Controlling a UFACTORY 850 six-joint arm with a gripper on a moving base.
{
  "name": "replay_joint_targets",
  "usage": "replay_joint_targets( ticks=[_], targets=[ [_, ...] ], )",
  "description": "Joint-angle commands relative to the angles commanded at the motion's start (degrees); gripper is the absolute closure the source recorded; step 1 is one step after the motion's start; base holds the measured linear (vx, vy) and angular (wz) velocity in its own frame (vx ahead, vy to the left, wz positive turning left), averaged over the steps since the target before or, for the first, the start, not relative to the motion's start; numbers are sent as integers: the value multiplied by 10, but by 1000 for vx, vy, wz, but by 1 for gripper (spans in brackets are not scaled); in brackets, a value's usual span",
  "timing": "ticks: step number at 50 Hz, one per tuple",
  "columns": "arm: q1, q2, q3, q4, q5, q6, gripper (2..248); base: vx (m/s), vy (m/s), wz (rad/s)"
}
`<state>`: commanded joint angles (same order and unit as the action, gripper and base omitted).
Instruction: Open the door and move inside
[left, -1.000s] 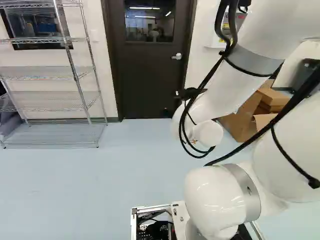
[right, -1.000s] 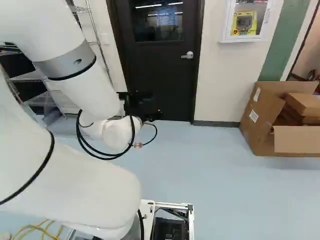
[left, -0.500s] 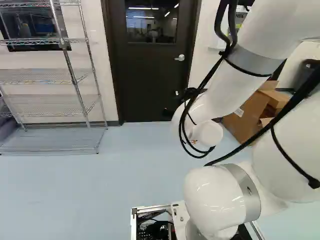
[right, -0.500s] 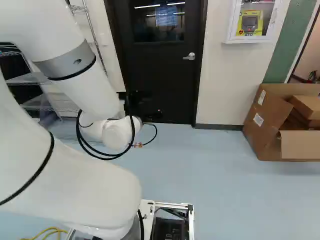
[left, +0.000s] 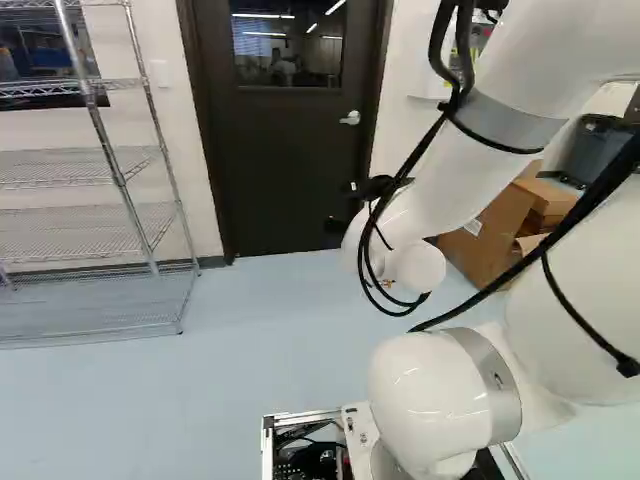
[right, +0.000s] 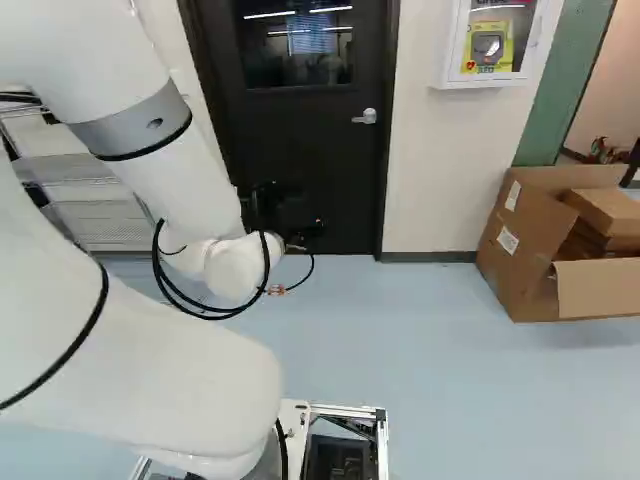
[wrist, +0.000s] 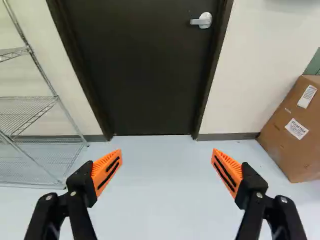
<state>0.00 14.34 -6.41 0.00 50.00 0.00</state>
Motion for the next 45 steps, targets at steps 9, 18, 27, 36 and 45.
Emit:
replay_joint_targets(
  ticks=[9,18,27,36,45],
  targets=[
    [0,0,0,0,0,0,3,206,32,-251],
    [0,0,0,0,0,0,3,208,62,-130],
    [0,0,0,0,0,0,3,209,91,-40],
    [0,0,0,0,0,0,3,208,89,-37],
    [0,0,0,0,0,0,3,211,72,-21]
  ],
)
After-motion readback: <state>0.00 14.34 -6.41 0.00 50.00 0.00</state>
